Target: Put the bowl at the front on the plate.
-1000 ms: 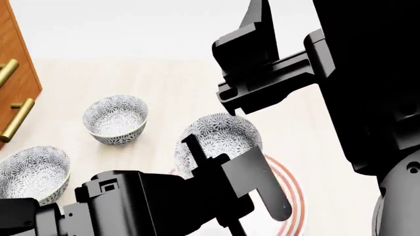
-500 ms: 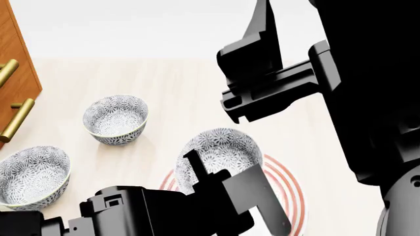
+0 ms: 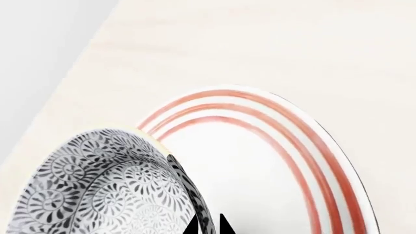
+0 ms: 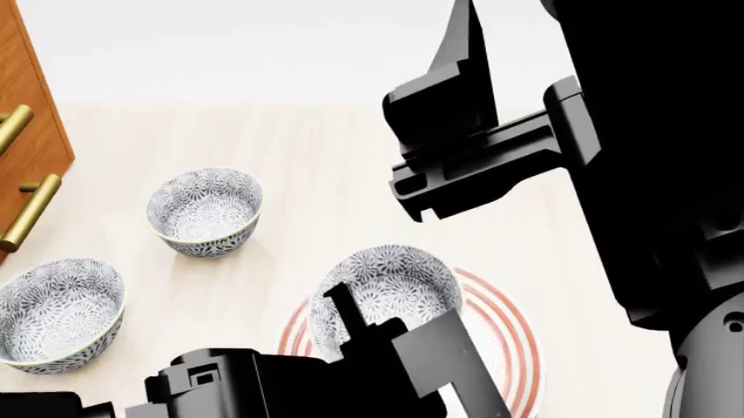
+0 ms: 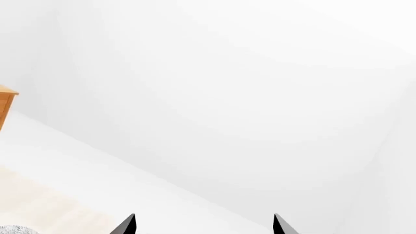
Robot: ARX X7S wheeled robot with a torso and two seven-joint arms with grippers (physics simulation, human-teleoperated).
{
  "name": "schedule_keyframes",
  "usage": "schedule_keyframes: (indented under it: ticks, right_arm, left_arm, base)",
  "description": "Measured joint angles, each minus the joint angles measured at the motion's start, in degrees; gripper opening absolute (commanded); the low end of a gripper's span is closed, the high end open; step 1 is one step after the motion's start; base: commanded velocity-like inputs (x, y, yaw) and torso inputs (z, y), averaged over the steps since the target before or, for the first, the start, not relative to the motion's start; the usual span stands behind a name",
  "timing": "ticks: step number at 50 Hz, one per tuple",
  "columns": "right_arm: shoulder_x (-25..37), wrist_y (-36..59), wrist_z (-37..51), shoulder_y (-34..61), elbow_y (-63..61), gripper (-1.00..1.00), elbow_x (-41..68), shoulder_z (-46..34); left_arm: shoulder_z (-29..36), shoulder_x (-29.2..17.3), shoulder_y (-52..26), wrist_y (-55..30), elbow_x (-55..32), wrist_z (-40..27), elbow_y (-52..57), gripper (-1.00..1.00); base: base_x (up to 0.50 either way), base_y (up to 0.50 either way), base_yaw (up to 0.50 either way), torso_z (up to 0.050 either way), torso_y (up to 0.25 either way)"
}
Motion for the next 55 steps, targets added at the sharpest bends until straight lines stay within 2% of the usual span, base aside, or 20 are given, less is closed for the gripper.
schedule_keyframes:
  ticks: [55]
  right_arm:
    - [0.93,-1.24,-0.85,-1.39,-0.62,1.0,-0.73,-0.14]
  left_arm:
    - [0.04,-0.01,3.78,0.98,2.9,0.38,0.49,-1.0]
  base:
    - [0.0,0.0,0.0,0.0,0.0]
